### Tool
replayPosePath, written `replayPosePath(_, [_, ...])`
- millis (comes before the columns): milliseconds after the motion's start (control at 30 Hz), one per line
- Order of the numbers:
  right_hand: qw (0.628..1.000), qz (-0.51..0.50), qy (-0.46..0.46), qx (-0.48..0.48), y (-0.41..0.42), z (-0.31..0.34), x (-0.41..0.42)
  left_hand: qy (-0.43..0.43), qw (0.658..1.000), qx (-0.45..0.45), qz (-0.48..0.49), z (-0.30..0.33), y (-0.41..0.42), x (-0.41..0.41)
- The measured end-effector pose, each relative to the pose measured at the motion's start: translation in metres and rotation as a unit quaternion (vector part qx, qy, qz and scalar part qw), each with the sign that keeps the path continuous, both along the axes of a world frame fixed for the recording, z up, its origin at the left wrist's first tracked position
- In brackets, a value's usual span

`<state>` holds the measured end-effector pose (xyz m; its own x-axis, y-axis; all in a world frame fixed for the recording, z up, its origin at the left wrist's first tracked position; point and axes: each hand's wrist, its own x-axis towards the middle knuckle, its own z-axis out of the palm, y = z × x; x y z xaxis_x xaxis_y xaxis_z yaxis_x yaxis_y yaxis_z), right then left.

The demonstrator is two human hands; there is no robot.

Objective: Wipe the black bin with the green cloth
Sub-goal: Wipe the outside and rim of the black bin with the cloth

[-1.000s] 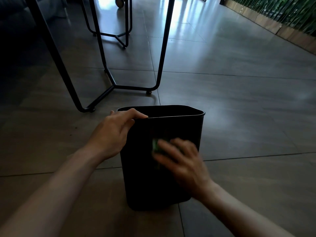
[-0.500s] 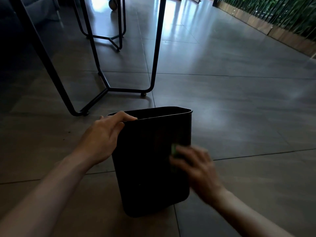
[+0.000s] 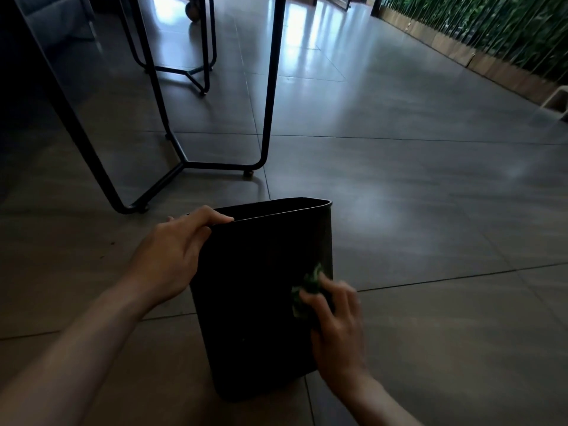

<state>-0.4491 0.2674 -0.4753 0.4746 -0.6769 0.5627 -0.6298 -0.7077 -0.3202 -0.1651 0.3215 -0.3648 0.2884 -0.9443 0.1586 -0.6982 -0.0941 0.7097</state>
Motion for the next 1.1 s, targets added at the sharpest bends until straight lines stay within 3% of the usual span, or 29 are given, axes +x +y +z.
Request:
replayPosePath(167, [0.999, -0.024, 0.029, 0.040, 0.020, -0.005, -0.022, -0.003, 1.000, -0.007, 0.014, 0.000, 0.000, -0.003])
replayPosePath(300, [0.999, 0.040, -0.036, -0.001, 0.009, 0.040, 0.019, -0.011, 1.000, -0.009, 0.006, 0.002, -0.001, -0.006])
replayPosePath(367, [0.996, 0.087, -0.023, -0.018, 0.009, 0.055, 0.051, -0.022, 1.000, -0.014, -0.002, 0.004, -0.001, -0.009])
replayPosePath(500, [0.974, 0.178, 0.086, -0.112, 0.033, 0.035, 0.077, -0.019, 1.000, -0.020, -0.008, 0.004, 0.001, -0.008])
replayPosePath(600, [0.928, 0.266, 0.198, -0.171, 0.053, -0.002, 0.059, 0.006, 1.000, -0.023, -0.020, 0.006, 0.002, -0.010])
replayPosePath(700, [0.859, 0.327, 0.370, -0.136, 0.063, -0.030, 0.023, 0.013, 0.999, -0.024, -0.040, 0.006, 0.003, -0.015])
replayPosePath(767, [0.839, 0.313, 0.438, -0.078, 0.059, -0.030, 0.004, 0.016, 0.998, -0.023, -0.054, 0.007, 0.003, -0.017])
replayPosePath(833, [0.847, 0.313, 0.418, -0.101, 0.051, -0.025, -0.011, 0.020, 0.998, -0.021, -0.061, 0.008, 0.003, -0.017])
replayPosePath(933, [0.888, 0.314, 0.305, -0.141, 0.027, -0.005, -0.032, 0.016, 0.998, -0.034, -0.046, 0.007, 0.002, -0.016])
replayPosePath(1100, [0.992, 0.098, 0.080, 0.029, -0.022, 0.081, -0.057, 0.013, 0.998, -0.028, -0.053, 0.005, 0.002, -0.009])
